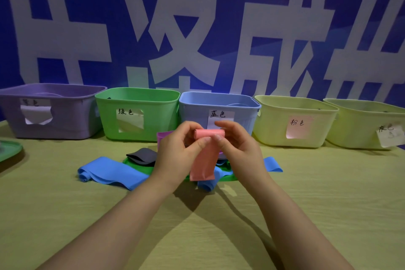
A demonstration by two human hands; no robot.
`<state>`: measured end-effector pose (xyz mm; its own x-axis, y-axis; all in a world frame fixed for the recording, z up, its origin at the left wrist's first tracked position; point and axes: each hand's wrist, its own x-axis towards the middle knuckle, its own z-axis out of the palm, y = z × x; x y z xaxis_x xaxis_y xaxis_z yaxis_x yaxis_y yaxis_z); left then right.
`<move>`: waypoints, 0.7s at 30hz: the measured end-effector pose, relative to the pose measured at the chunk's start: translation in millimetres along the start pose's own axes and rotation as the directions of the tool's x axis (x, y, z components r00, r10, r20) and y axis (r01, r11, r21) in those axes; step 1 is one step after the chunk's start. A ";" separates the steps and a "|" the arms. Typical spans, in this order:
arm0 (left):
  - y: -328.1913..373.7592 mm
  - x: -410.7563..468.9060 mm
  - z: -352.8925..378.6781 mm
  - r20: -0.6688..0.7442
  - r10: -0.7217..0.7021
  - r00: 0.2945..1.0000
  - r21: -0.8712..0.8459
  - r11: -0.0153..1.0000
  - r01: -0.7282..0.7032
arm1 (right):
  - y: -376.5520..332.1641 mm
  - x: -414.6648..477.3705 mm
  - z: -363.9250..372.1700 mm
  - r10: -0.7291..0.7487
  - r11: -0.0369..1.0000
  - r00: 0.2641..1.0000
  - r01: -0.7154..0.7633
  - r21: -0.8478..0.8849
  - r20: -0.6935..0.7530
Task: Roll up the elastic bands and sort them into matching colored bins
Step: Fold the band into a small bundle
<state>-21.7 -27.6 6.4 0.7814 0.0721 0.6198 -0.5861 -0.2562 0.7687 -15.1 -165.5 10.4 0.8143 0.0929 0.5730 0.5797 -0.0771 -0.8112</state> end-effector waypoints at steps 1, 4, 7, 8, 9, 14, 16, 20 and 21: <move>-0.7 0.4 -0.1 -0.005 -0.007 1.000 -0.003 1.000 0.007 | -0.2 -0.2 0.0 -0.003 1.000 1.000 0.003 -0.001 -0.003; -3.5 1.4 0.0 -0.002 -0.020 1.000 -0.019 1.000 0.020 | -1.5 -0.2 -0.2 0.005 1.000 1.000 -0.005 -0.003 -0.012; -4.8 0.5 -0.1 0.032 0.008 0.999 -0.002 1.000 -0.008 | -2.2 -0.4 -0.4 0.021 1.000 1.000 -0.021 -0.011 0.001; -4.6 0.3 -0.4 0.037 0.026 0.999 0.010 1.000 -0.026 | -2.4 -0.6 -0.2 0.024 1.000 1.000 -0.024 -0.018 0.009; -4.3 0.2 -0.7 0.040 0.040 0.998 0.019 0.999 -0.041 | -2.6 -0.7 0.0 0.029 0.999 0.999 -0.029 -0.027 0.015; -4.9 1.4 0.0 0.013 0.010 1.000 0.014 1.000 -0.010 | -1.0 -0.6 0.7 -0.004 0.999 1.000 0.004 -0.047 0.007; -4.5 2.3 -0.7 -0.006 -0.002 1.000 -0.005 1.000 0.002 | 0.3 -0.1 1.2 -0.024 0.997 1.000 0.025 -0.069 0.015; 0.2 2.0 -0.9 0.013 -0.040 0.999 -0.081 0.996 0.041 | 1.2 0.6 1.3 -0.030 0.995 1.000 0.030 -0.093 -0.007; -0.3 1.8 -0.2 0.029 -0.051 0.998 -0.090 0.994 0.054 | 0.7 0.6 0.9 -0.027 0.996 1.000 0.026 -0.088 -0.013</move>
<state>-20.2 -27.2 7.3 0.8163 0.0570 0.5748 -0.5602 -0.1640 0.8119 -14.2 -164.6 10.0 0.7983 0.0825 0.5965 0.6014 -0.1614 -0.7825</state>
